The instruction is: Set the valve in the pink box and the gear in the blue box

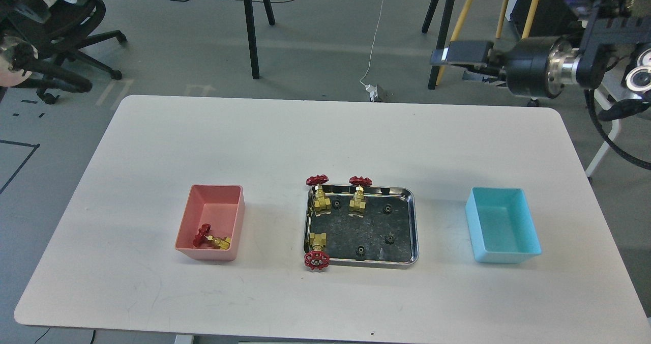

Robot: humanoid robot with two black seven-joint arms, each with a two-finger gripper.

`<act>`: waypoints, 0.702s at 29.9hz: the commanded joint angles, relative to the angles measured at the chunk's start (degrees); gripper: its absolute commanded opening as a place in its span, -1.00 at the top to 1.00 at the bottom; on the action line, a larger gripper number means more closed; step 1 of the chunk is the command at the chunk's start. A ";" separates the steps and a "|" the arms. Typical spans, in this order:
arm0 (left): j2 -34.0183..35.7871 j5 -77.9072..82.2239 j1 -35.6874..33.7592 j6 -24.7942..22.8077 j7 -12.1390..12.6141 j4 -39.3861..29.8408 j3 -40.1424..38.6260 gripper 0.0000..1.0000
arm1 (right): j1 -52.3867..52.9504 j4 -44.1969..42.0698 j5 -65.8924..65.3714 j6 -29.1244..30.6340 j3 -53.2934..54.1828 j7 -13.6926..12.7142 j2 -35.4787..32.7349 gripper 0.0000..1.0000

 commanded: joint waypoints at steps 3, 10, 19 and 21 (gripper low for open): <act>1.24 0.02 -5.11 -0.22 0.12 4.01 0.32 -0.94 | -0.80 5.43 -13.05 -0.01 -12.09 0.16 5.44 -0.99; 1.32 -0.07 -7.23 0.05 0.12 5.59 0.32 -0.94 | -3.78 3.06 -18.60 -0.01 -19.14 0.16 14.04 -0.99; 1.50 -0.07 -7.76 0.40 0.12 5.60 0.23 -0.94 | -8.44 -8.44 -25.02 -0.01 -19.06 0.68 22.40 -0.98; 1.50 -0.07 -7.93 0.48 0.12 5.60 0.32 -0.94 | -8.44 -10.56 -25.20 -0.01 -19.06 1.74 23.72 -0.94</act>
